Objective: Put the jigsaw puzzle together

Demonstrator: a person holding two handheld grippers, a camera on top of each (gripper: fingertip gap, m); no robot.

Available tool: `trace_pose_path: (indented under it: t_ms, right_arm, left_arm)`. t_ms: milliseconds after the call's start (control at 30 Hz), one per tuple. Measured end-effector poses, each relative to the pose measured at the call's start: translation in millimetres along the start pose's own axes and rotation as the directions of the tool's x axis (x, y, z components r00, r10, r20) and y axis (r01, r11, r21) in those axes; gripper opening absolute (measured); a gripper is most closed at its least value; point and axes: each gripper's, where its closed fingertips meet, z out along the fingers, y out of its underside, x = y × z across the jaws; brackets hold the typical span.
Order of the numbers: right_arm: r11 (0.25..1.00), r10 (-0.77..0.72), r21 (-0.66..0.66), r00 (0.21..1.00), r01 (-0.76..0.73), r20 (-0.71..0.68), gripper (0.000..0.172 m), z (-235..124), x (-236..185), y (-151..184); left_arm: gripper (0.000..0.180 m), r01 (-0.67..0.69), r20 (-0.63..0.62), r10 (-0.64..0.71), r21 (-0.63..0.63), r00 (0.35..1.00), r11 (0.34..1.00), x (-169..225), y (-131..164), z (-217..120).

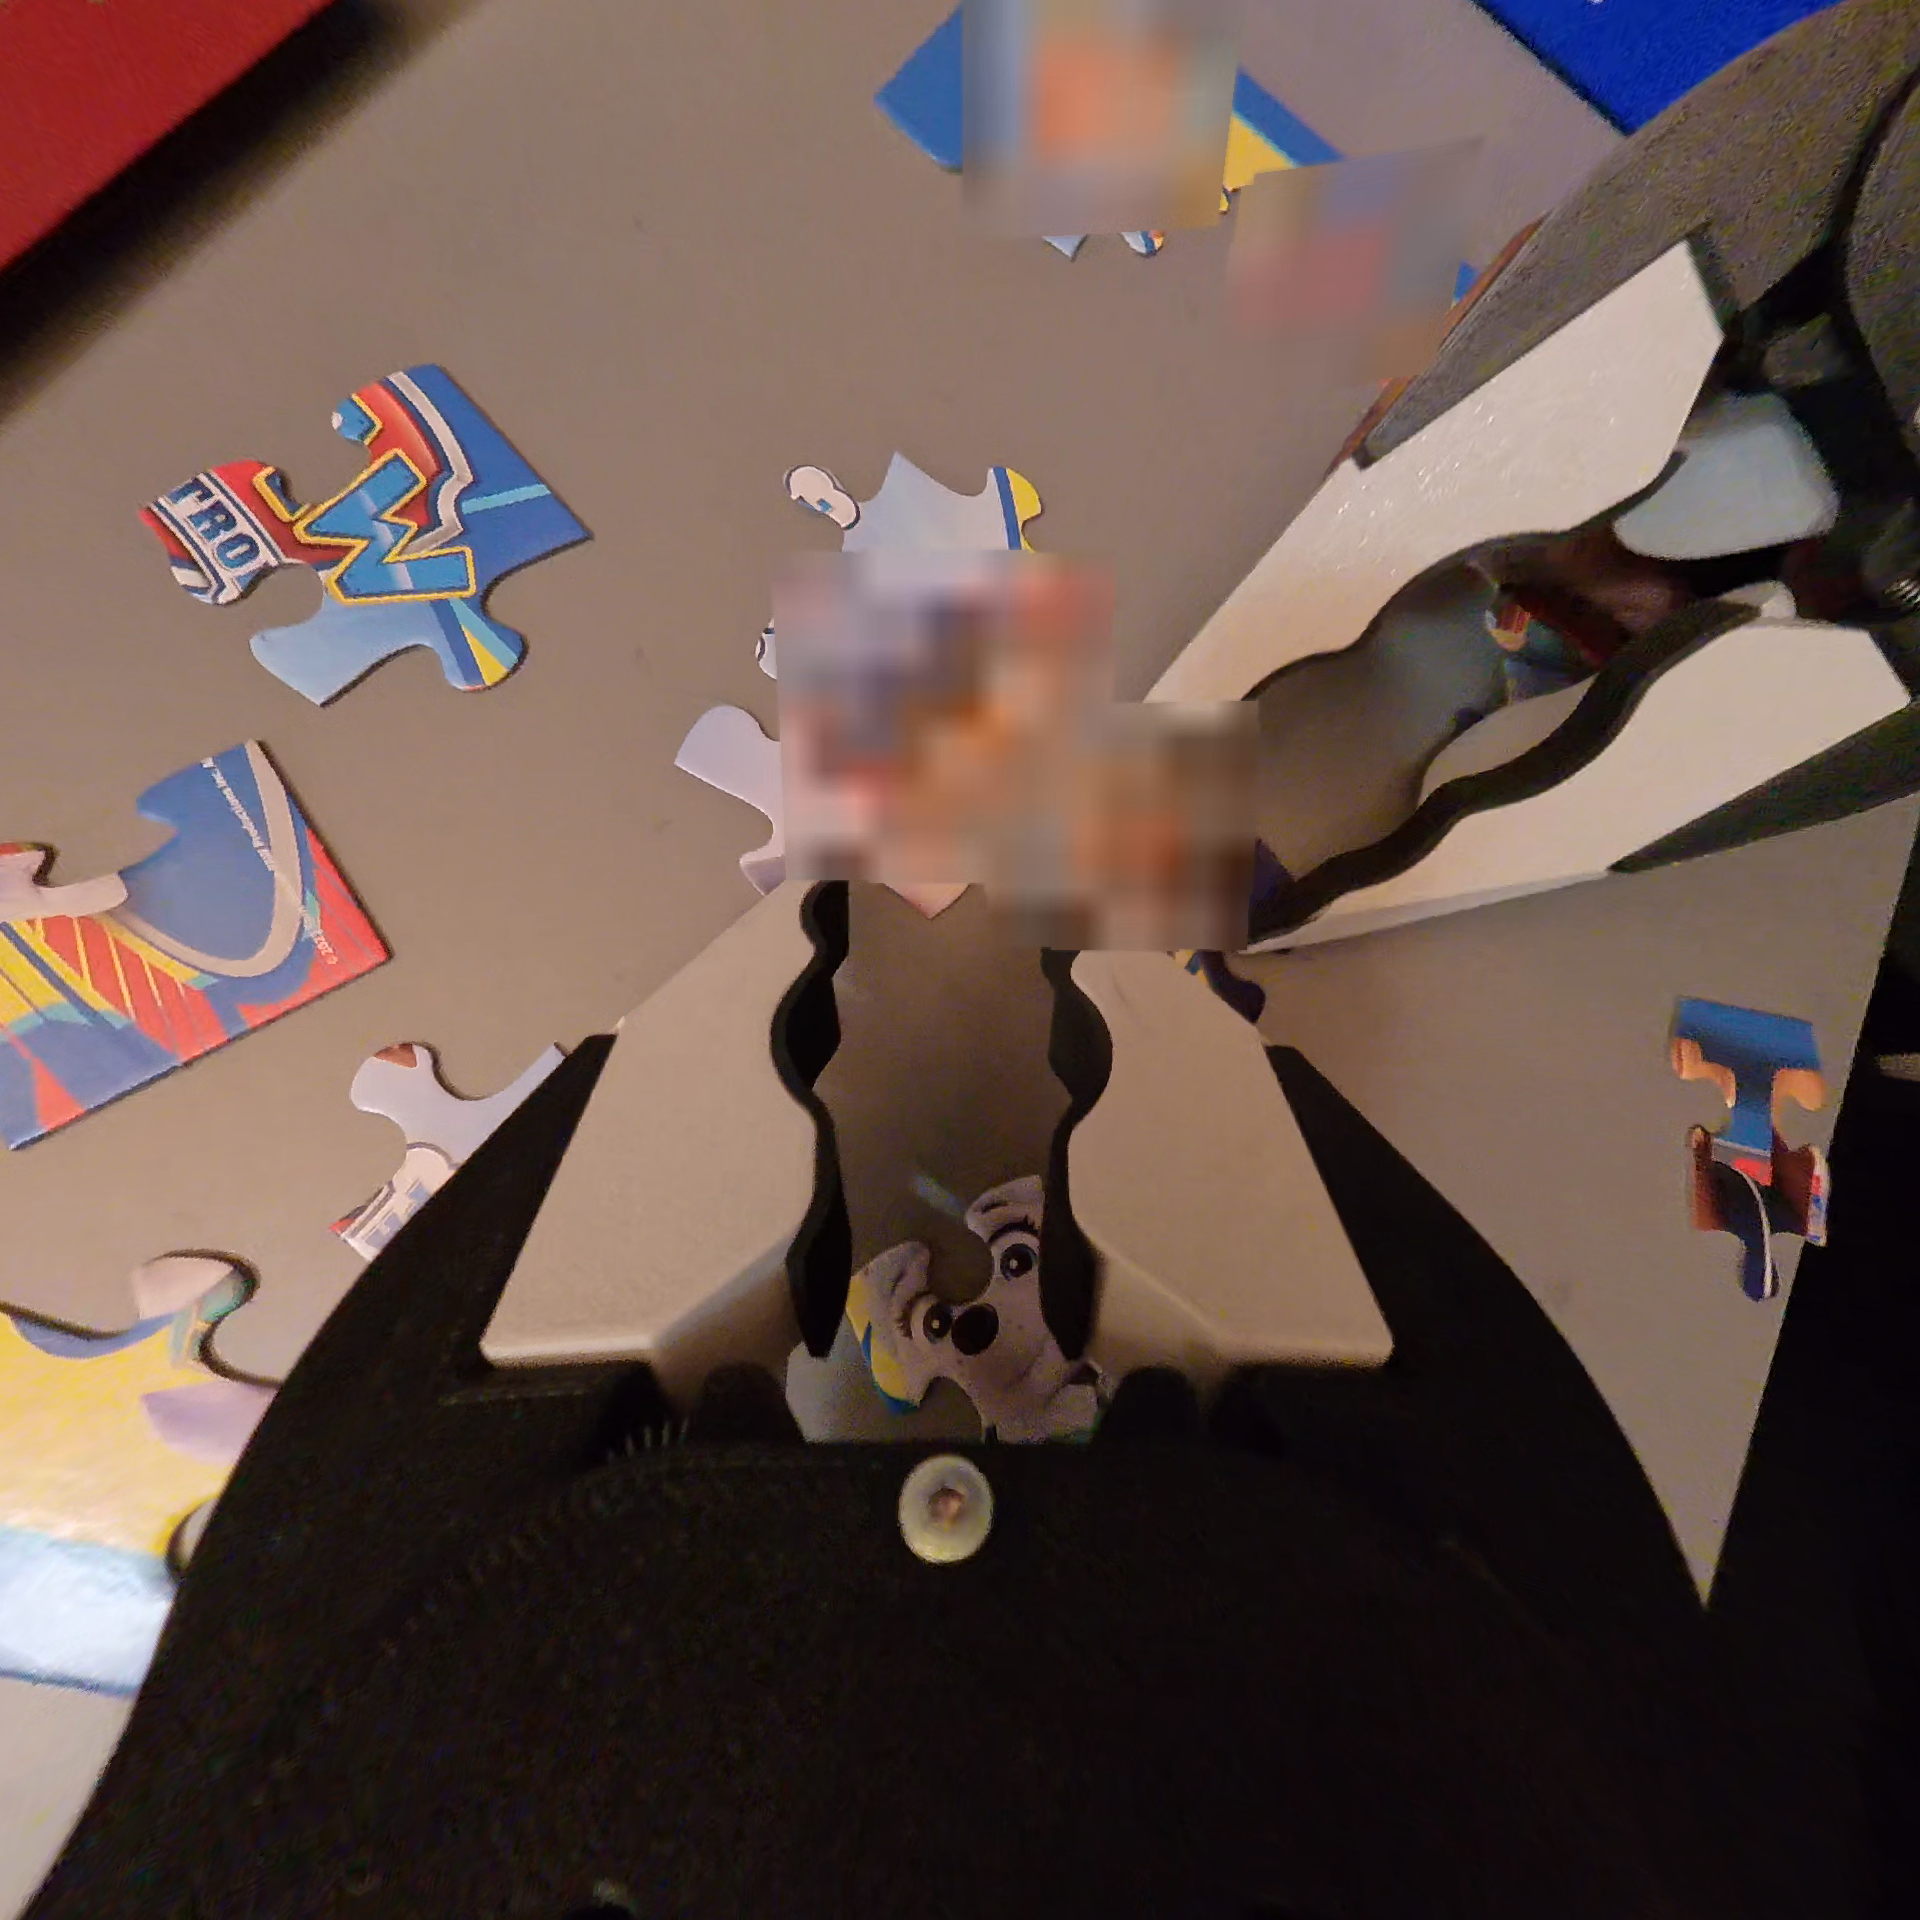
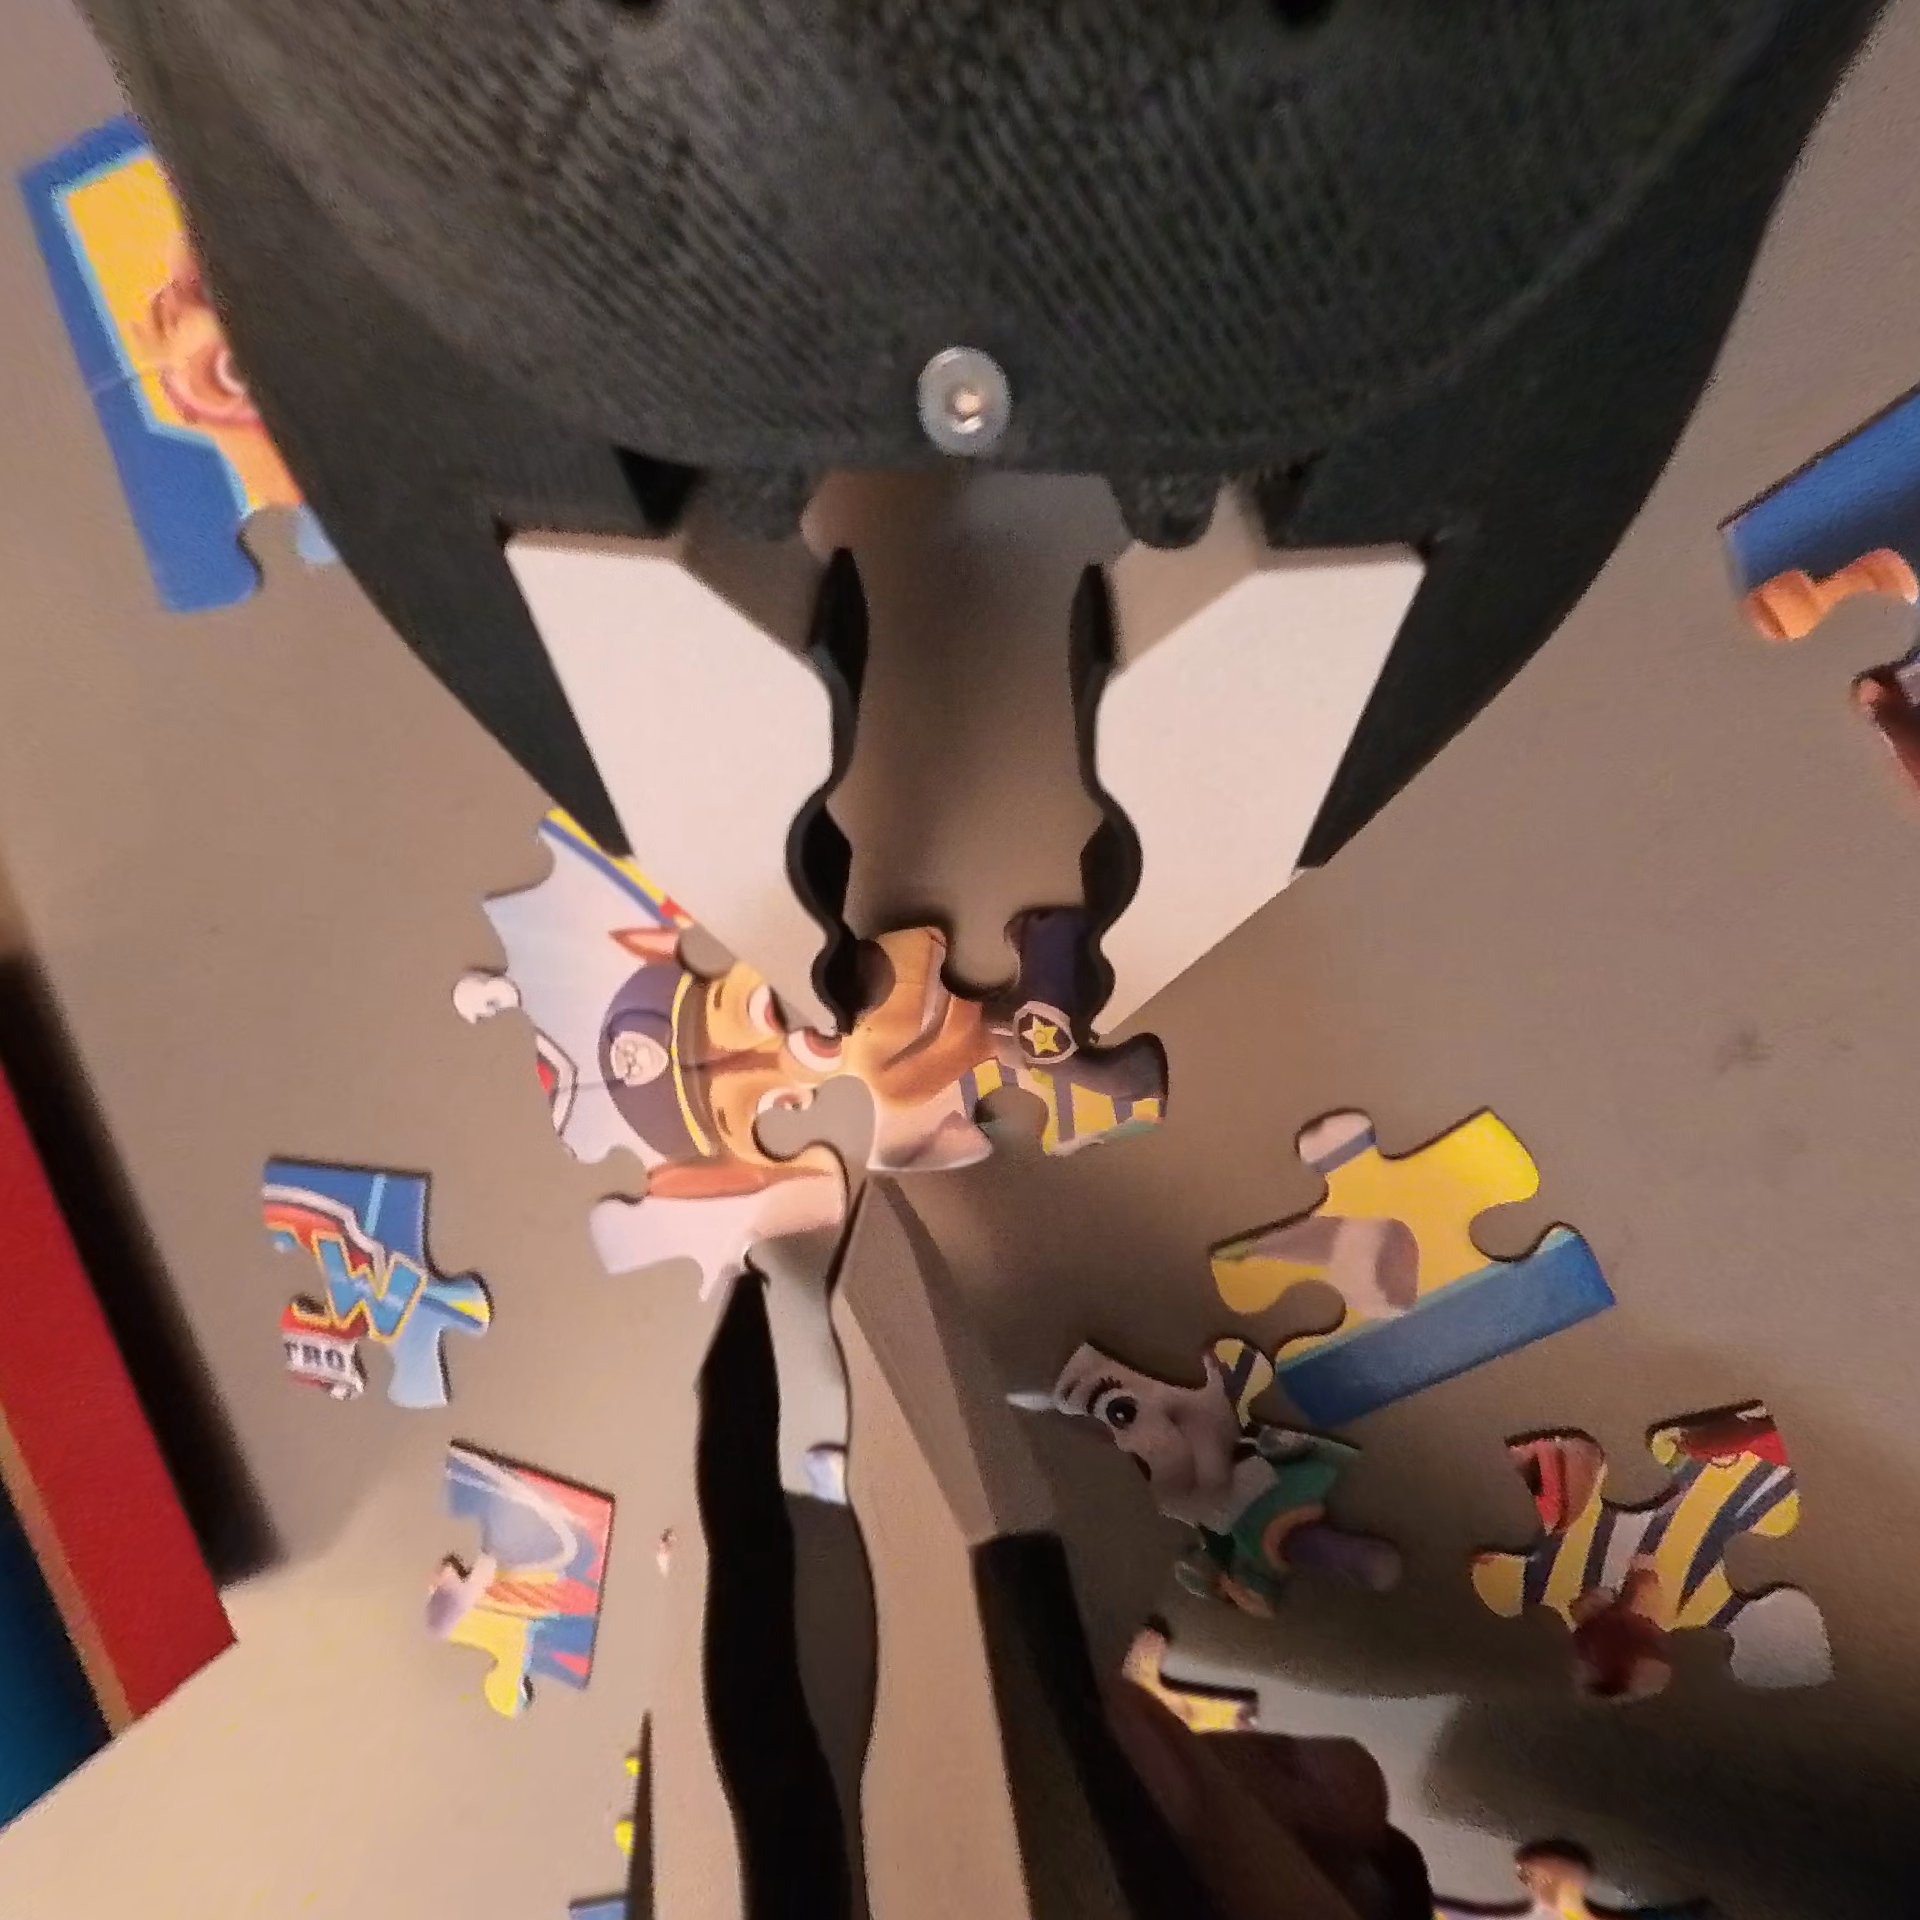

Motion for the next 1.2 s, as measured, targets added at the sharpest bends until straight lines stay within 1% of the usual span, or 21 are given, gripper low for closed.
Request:
trace_pose_path:
  t_ms: [200, 333, 467, 567, 633, 700, 833, 1200]
  right_arm:
    - [0.999, -0.049, 0.006, 0.996, 0.049, 0.077, 0.040, 10, 5, -8]
    - [0.997, -0.074, -0.013, 0.989, 0.076, 0.127, 0.040, 12, 9, -8]
    - [0.995, -0.089, -0.032, 0.987, 0.094, 0.131, 0.042, 13, 12, -8]
    - [0.995, -0.088, -0.047, 0.991, 0.094, 0.104, 0.044, 11, 15, -6]
    - [0.995, -0.091, -0.028, 0.991, 0.094, 0.095, 0.043, 8, 12, -8]
    - [0.996, -0.083, -0.012, 0.991, 0.084, 0.102, 0.043, 7, 7, -10]
    - [0.998, -0.047, -0.034, 0.990, 0.052, 0.134, 0.042, 8, -3, -5]
    - [0.999, 0.016, -0.046, 0.989, -0.009, 0.148, 0.039, 6, -9, -2]
  left_arm:
    - [0.032, 0.055, -0.041, -0.053, 0.033, 0.998, 0.998, -6, 1, -6]
    - [0.030, 0.055, -0.050, -0.054, 0.031, 0.997, 0.998, -7, 2, -4]
    - [0.029, 0.042, -0.043, -0.041, 0.020, 0.998, 0.999, -7, 4, -1]
    - [0.029, 0.029, -0.030, -0.028, 0.020, 0.999, 0.999, -8, 4, -1]
    - [0.029, 0.021, -0.026, -0.021, 0.026, 0.999, 0.999, -7, 3, -2]
    - [0.029, 0.018, -0.027, -0.017, 0.026, 0.999, 0.999, -6, 3, -1]
    - [0.027, 0.001, -0.003, -0.001, 0.019, 1.000, 1.000, -8, 3, 2]
    - [0.027, 0.011, -0.005, -0.011, 0.021, 1.000, 1.000, -6, 3, 5]
